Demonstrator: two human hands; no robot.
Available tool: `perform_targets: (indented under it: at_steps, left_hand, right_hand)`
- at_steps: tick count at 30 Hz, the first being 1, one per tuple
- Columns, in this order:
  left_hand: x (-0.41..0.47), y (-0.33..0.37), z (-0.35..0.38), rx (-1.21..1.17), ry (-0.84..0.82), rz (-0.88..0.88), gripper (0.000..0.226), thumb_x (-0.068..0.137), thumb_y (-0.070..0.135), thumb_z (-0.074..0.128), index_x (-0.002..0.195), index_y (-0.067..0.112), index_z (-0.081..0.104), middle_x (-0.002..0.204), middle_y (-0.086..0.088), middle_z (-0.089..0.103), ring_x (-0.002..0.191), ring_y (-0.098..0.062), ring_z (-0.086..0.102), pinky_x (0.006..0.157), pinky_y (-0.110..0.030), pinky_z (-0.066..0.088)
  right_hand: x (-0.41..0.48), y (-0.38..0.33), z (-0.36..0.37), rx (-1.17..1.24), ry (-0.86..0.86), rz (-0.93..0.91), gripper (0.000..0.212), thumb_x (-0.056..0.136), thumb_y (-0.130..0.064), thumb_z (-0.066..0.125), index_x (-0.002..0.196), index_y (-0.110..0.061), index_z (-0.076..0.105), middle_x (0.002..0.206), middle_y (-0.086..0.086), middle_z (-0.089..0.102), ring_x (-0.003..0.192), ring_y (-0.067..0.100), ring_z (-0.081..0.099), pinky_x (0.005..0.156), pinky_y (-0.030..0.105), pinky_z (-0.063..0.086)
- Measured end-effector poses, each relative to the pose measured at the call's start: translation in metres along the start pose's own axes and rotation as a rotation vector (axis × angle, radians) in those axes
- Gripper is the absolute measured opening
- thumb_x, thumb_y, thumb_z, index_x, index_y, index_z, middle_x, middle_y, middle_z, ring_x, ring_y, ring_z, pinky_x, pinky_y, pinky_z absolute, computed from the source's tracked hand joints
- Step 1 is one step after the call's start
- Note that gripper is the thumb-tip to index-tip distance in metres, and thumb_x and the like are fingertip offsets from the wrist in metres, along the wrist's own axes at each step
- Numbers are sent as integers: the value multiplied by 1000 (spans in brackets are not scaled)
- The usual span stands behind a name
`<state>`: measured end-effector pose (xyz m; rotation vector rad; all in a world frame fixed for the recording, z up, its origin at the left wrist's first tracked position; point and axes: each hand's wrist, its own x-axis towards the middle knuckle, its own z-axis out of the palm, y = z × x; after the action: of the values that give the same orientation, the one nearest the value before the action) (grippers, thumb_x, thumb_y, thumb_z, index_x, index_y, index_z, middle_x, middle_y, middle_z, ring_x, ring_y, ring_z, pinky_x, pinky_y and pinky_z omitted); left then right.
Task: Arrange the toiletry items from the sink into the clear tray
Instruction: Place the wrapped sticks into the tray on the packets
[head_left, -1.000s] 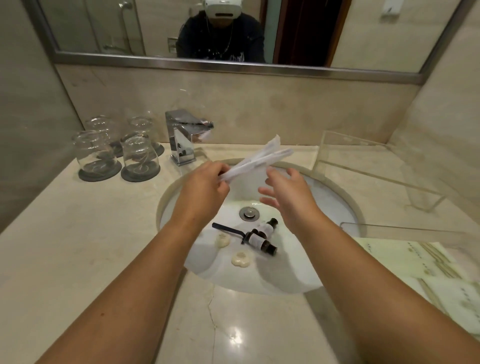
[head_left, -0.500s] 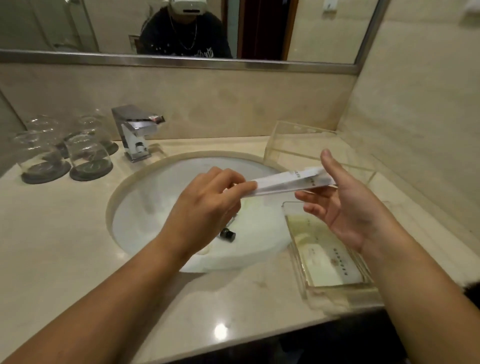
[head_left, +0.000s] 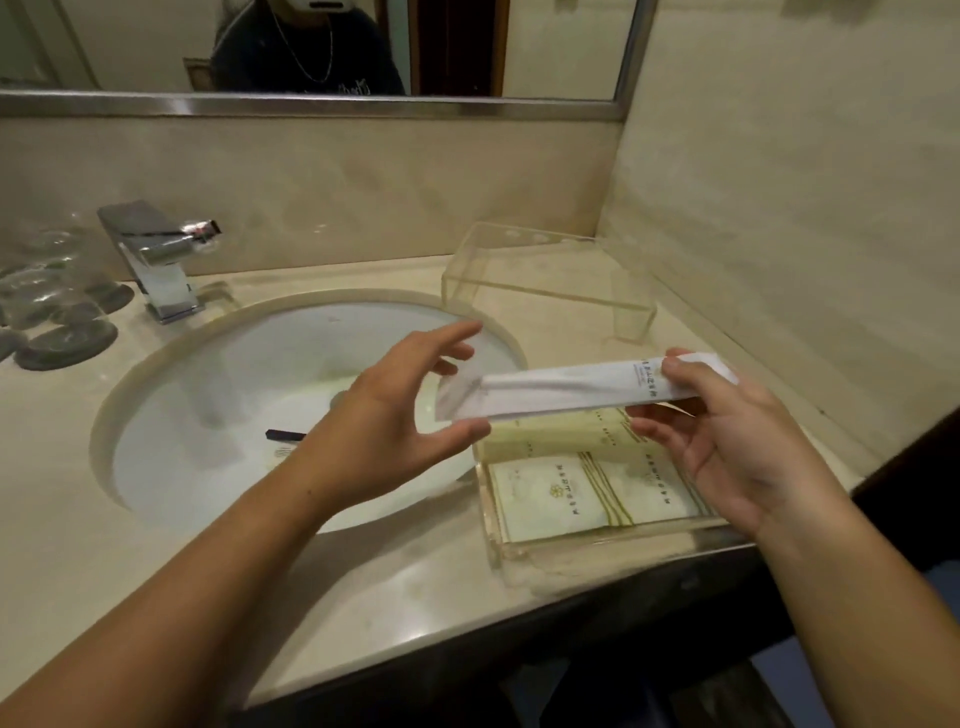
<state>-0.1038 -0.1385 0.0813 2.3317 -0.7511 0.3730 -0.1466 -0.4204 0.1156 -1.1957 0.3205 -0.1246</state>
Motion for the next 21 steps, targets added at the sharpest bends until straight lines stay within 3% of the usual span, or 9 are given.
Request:
perform_targets:
  at_steps: [3, 9, 13, 16, 18, 19, 21]
  left_hand:
    - [16, 6, 9, -56, -47, -4, 81, 83, 47, 76, 151, 43, 33, 127, 26, 54, 114, 12, 52, 85, -11, 50]
    - [35, 8, 31, -66, -164, -18, 69, 84, 42, 78, 143, 45, 43, 122, 25, 59, 114, 10, 52, 89, -7, 41]
    - [37, 7, 36, -41, -182, -33, 64, 84, 40, 78, 141, 44, 49, 118, 25, 63, 109, 7, 57, 95, -18, 47]
    - [36, 6, 37, -50, -191, -68, 59, 84, 40, 78, 138, 44, 53, 115, 25, 65, 107, 7, 58, 98, -26, 50]
    - [35, 6, 37, -50, -186, -93, 55, 85, 40, 78, 135, 44, 56, 115, 24, 65, 106, 8, 58, 98, -27, 50]
    - [35, 6, 38, -42, -182, -104, 52, 86, 40, 77, 133, 43, 57, 115, 24, 65, 106, 8, 57, 98, -26, 50]
    - [35, 7, 39, -13, -176, -119, 48, 87, 41, 76, 132, 43, 58, 115, 23, 65, 105, 8, 57, 98, -26, 50]
  right_hand:
    - [8, -2, -13, -12, 40, -5, 18, 96, -12, 61, 114, -9, 58, 101, 18, 63, 78, 29, 70, 63, 31, 60]
    - [25, -3, -26, -104, 45, 51, 22, 98, -13, 58, 120, -9, 58, 109, 22, 64, 82, 32, 73, 65, 33, 60]
    - [35, -3, -27, -205, 34, 89, 23, 100, -19, 58, 121, -9, 59, 111, 18, 67, 83, 28, 73, 64, 32, 62]
    - [39, -3, -29, -624, 78, -13, 38, 98, -32, 60, 133, -18, 57, 95, 9, 75, 71, 22, 73, 75, 40, 62]
    - [40, -6, -30, -923, 102, -160, 49, 96, -39, 61, 141, -23, 53, 101, 4, 76, 65, 13, 72, 69, 33, 59]
    - [41, -8, -31, -1044, 113, -216, 52, 94, -42, 61, 143, -24, 52, 116, 2, 72, 70, 10, 72, 68, 26, 55]
    - [42, -10, -32, -1240, 123, -282, 57, 92, -47, 63, 143, -26, 52, 138, -1, 60, 104, 12, 66, 81, 23, 47]
